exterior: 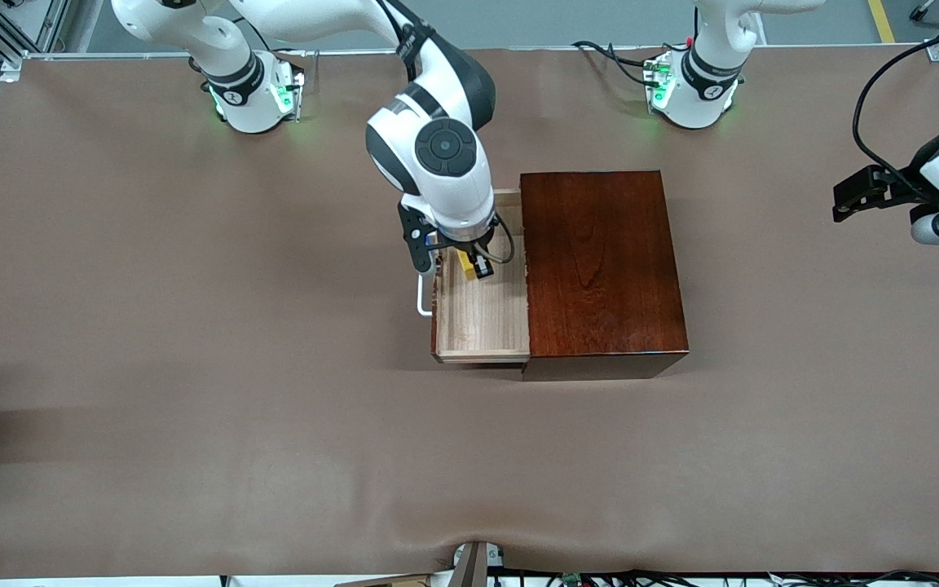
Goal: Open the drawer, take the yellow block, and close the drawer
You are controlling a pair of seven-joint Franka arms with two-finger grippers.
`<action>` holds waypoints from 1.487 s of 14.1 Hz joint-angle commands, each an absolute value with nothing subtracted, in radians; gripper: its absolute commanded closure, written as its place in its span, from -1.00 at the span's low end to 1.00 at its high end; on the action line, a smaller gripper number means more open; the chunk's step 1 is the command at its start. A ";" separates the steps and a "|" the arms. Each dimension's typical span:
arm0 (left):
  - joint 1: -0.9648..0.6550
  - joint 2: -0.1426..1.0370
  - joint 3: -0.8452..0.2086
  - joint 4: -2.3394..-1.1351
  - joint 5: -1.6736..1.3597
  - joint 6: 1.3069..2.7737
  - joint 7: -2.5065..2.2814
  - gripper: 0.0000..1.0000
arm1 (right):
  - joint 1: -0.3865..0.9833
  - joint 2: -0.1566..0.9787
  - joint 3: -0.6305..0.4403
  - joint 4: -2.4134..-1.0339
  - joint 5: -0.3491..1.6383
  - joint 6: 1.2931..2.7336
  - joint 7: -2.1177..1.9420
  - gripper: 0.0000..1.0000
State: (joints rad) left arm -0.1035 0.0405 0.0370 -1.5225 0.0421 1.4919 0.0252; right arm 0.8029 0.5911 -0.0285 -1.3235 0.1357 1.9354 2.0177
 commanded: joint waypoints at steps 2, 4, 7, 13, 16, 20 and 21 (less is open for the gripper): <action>-0.109 0.044 0.025 -1.522 0.026 1.503 -0.029 -1.00 | 0.749 0.581 -0.028 -1.293 0.137 1.896 2.008 1.00; -0.136 0.058 0.009 -1.520 0.025 1.508 -0.137 -1.00 | 0.703 0.554 -0.028 -1.296 0.140 1.893 1.889 1.00; -0.156 0.072 -0.023 -1.520 0.025 1.522 -0.260 -1.00 | 0.609 0.549 -0.028 -1.298 0.146 1.861 1.716 1.00; -0.196 0.119 -0.127 -1.517 0.026 1.535 -0.587 -1.00 | 0.444 0.540 -0.026 -1.302 0.146 1.789 1.418 1.00; -0.264 0.211 -0.149 -1.431 0.028 1.536 -0.779 -1.00 | 0.355 0.508 -0.028 -1.328 0.144 1.711 1.235 1.00; -0.402 0.300 -0.149 -1.367 0.026 1.609 -1.030 -1.00 | 0.258 0.436 -0.029 -1.431 0.140 1.700 0.995 1.00; -0.434 0.316 -0.149 -1.367 0.026 1.640 -1.096 -1.00 | 0.224 0.424 -0.028 -1.445 0.140 1.695 0.950 1.00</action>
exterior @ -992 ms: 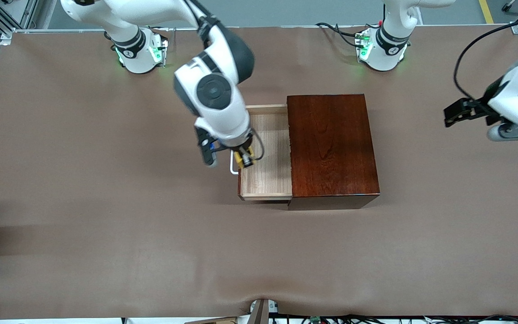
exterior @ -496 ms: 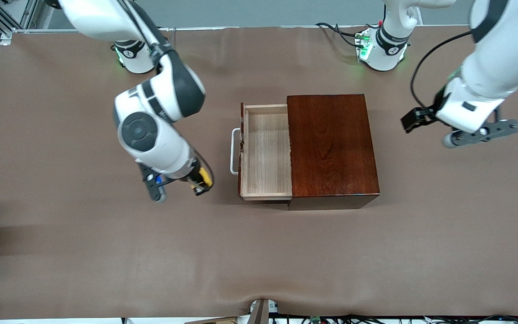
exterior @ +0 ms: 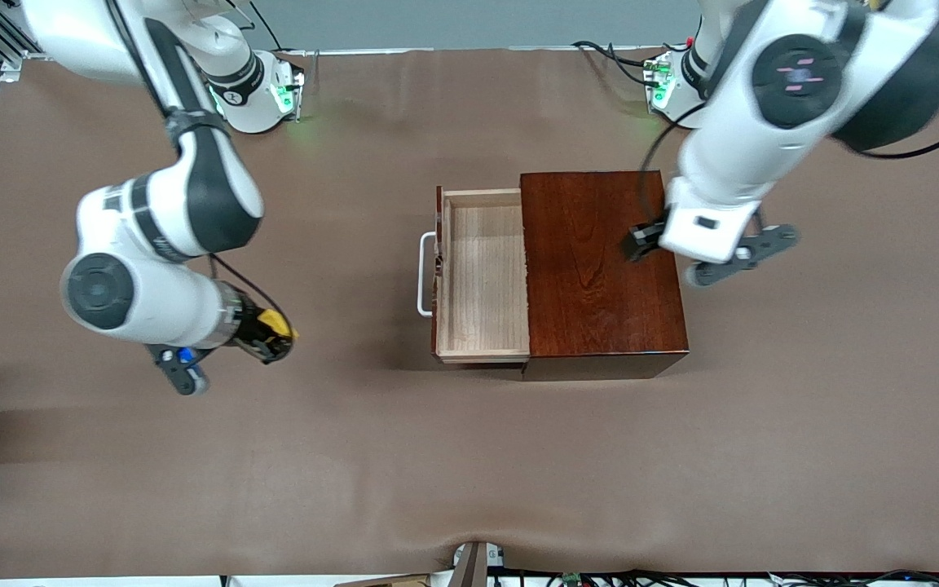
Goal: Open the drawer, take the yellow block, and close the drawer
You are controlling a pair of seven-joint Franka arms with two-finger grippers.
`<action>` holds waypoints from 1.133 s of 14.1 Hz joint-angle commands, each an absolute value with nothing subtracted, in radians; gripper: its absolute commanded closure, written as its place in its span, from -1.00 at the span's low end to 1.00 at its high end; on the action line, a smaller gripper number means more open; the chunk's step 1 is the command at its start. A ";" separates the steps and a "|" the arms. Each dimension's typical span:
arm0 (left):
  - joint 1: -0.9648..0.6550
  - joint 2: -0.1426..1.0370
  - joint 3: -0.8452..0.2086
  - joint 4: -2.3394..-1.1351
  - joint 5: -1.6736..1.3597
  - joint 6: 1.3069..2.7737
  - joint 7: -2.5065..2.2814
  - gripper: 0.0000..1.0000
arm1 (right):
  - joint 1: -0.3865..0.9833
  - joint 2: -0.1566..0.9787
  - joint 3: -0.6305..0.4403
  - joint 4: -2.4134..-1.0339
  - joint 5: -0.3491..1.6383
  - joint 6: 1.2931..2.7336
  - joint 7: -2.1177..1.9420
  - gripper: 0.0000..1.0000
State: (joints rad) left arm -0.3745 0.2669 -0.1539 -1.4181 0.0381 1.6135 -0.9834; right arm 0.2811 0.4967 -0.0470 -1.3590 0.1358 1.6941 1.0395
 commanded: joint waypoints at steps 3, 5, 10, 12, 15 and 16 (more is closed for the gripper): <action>-0.521 0.354 -0.149 -1.364 0.028 1.706 -1.265 -1.00 | 0.148 0.390 -0.029 -1.498 0.135 1.681 0.780 1.00; -0.572 0.386 -0.147 -1.362 0.028 1.790 -1.395 -1.00 | 0.108 0.362 -0.031 -1.557 0.126 1.689 0.695 1.00; -0.681 0.449 -0.147 -1.361 0.029 1.939 -1.651 -1.00 | 0.016 0.337 -0.031 -1.638 0.075 1.706 0.490 1.00; -0.710 0.480 -0.144 -1.355 0.032 1.988 -1.790 -1.00 | -0.009 0.321 -0.031 -1.702 0.066 1.753 0.425 1.00; -0.751 0.554 -0.135 -1.289 0.035 2.040 -1.937 -1.00 | -0.057 0.288 -0.031 -1.834 0.041 1.891 0.281 1.00; -0.764 0.581 -0.133 -1.267 0.038 2.042 -2.010 -1.00 | -0.081 0.293 -0.031 -1.854 0.040 1.908 0.211 1.00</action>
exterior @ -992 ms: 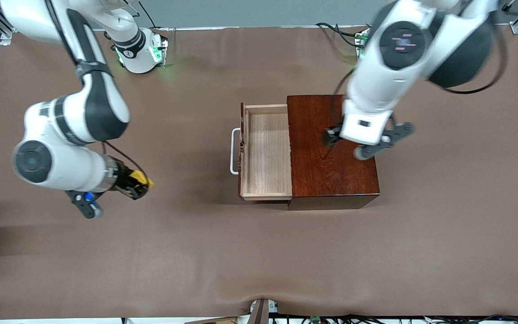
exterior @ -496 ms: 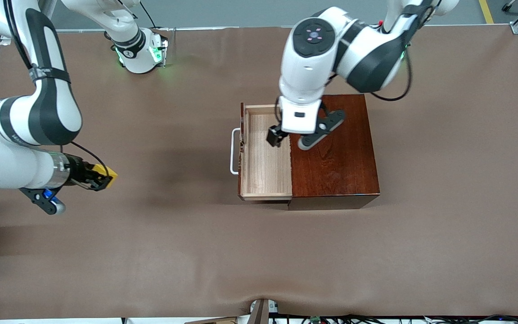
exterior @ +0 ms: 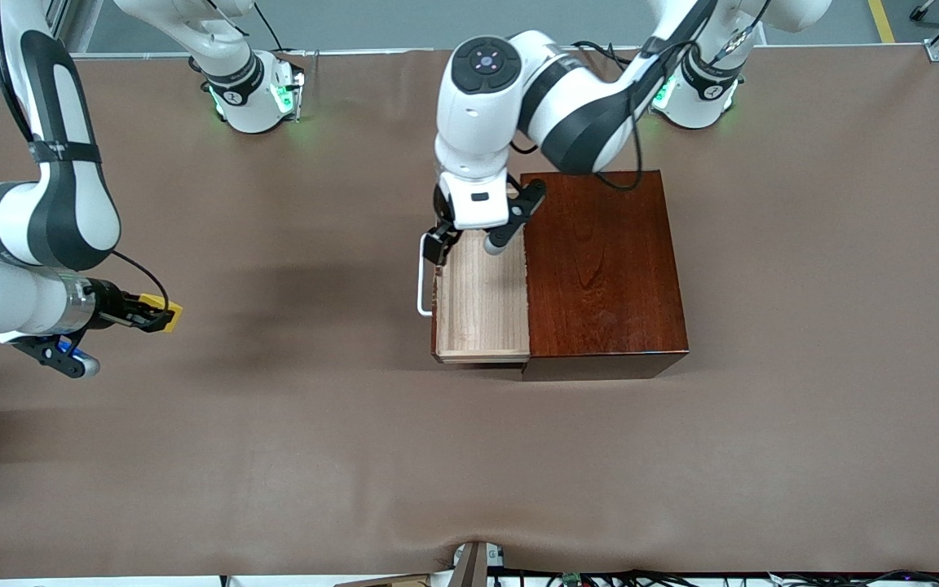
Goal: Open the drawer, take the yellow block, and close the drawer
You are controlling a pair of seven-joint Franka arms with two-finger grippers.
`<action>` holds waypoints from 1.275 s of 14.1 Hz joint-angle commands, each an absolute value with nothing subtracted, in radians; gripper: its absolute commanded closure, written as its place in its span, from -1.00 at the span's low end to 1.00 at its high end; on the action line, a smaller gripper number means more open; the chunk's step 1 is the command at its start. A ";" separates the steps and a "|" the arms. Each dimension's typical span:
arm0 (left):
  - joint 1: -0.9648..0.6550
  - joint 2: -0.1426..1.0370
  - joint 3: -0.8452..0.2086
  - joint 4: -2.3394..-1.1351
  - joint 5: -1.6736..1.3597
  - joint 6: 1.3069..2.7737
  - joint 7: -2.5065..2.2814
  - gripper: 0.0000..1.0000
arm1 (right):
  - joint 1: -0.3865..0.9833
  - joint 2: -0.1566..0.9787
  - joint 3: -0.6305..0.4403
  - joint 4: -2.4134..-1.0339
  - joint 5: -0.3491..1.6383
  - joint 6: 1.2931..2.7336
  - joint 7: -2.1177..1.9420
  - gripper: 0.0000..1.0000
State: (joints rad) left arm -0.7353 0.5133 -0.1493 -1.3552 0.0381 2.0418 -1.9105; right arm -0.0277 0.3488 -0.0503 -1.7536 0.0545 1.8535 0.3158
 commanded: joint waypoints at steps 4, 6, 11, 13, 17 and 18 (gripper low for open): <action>-0.909 0.636 0.009 -1.244 0.094 2.101 -2.357 -1.00 | -0.138 0.301 -0.031 -1.966 -0.006 2.058 0.026 1.00; -0.998 0.664 0.116 -1.230 0.092 2.138 -2.536 -1.00 | -0.146 0.302 -0.031 -2.002 -0.009 2.097 0.017 1.00; -1.042 0.698 0.152 -1.230 0.091 2.196 -2.681 -1.00 | -0.169 0.363 -0.031 -2.064 -0.012 2.239 0.015 1.00; -1.040 0.722 0.149 -1.230 0.087 2.239 -2.669 -1.00 | -0.179 0.382 -0.029 -2.088 -0.012 2.290 0.015 1.00; -1.034 0.738 0.141 -1.235 0.023 2.247 -2.605 -1.00 | -0.181 0.440 -0.029 -2.088 -0.011 2.331 0.002 0.25; -1.034 0.744 0.141 -1.235 -0.015 2.243 -2.559 -1.00 | -0.178 0.440 -0.029 -2.086 -0.011 2.327 0.006 -0.30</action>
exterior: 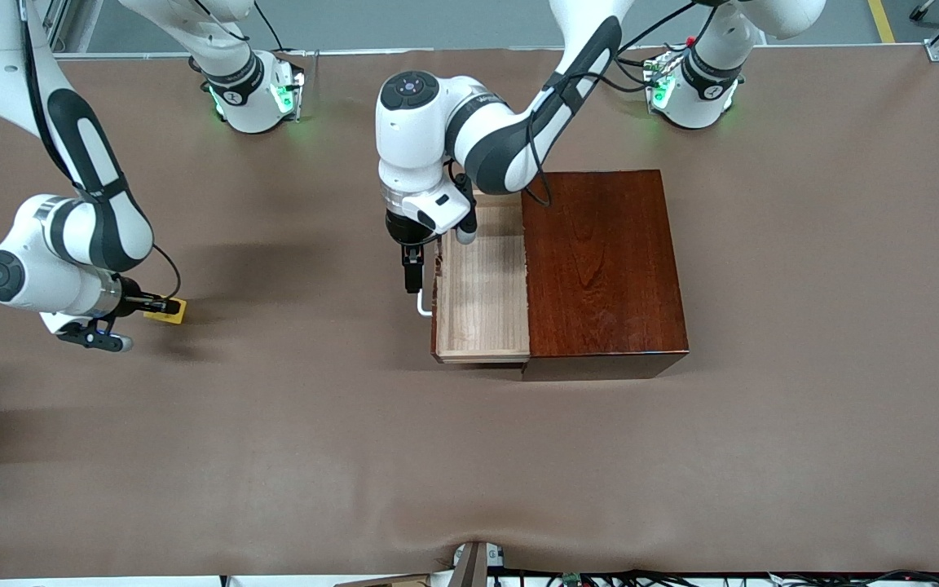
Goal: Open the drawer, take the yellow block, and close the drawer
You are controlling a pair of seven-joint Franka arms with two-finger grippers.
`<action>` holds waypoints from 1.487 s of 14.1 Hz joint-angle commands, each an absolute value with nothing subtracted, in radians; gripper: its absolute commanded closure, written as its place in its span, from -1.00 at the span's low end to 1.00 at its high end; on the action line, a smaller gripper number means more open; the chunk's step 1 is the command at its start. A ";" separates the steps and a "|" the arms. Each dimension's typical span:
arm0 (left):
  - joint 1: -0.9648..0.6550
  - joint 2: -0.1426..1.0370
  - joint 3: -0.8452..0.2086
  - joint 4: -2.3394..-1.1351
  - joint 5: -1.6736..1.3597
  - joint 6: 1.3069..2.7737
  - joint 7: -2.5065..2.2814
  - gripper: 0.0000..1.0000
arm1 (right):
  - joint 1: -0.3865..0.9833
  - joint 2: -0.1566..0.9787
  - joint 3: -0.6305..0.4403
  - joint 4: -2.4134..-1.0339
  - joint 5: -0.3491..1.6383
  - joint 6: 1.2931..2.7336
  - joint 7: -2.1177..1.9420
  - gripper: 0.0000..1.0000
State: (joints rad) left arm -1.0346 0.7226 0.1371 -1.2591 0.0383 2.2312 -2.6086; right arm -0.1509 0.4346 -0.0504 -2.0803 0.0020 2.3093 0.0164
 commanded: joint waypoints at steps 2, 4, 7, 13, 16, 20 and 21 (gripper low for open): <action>-1.032 0.761 0.143 -1.238 -0.052 2.235 -2.498 -1.00 | -0.176 0.439 -0.029 -2.085 -0.011 2.313 0.000 -1.00; -1.031 0.776 0.143 -1.239 -0.054 2.215 -2.455 -1.00 | -0.178 0.431 -0.029 -2.076 -0.011 2.287 0.002 -1.00; -1.017 0.778 0.144 -1.243 -0.060 2.168 -2.398 -1.00 | -0.175 0.400 -0.028 -2.024 -0.011 2.206 0.002 -1.00; -0.988 0.759 0.144 -1.241 -0.058 2.005 -2.391 -1.00 | -0.169 0.359 -0.020 -1.803 -0.006 1.941 0.002 -1.00; -0.986 0.756 0.146 -1.241 -0.058 1.921 -2.378 -1.00 | -0.163 0.345 -0.015 -1.666 0.001 1.785 0.002 -1.00; -0.953 0.739 0.147 -1.241 -0.048 1.861 -2.378 -1.00 | -0.163 0.344 -0.012 -1.476 0.006 1.568 0.002 -1.00; -0.950 0.739 0.149 -1.241 -0.048 1.839 -2.376 -1.00 | -0.158 0.327 -0.011 -1.438 0.006 1.530 0.002 -1.00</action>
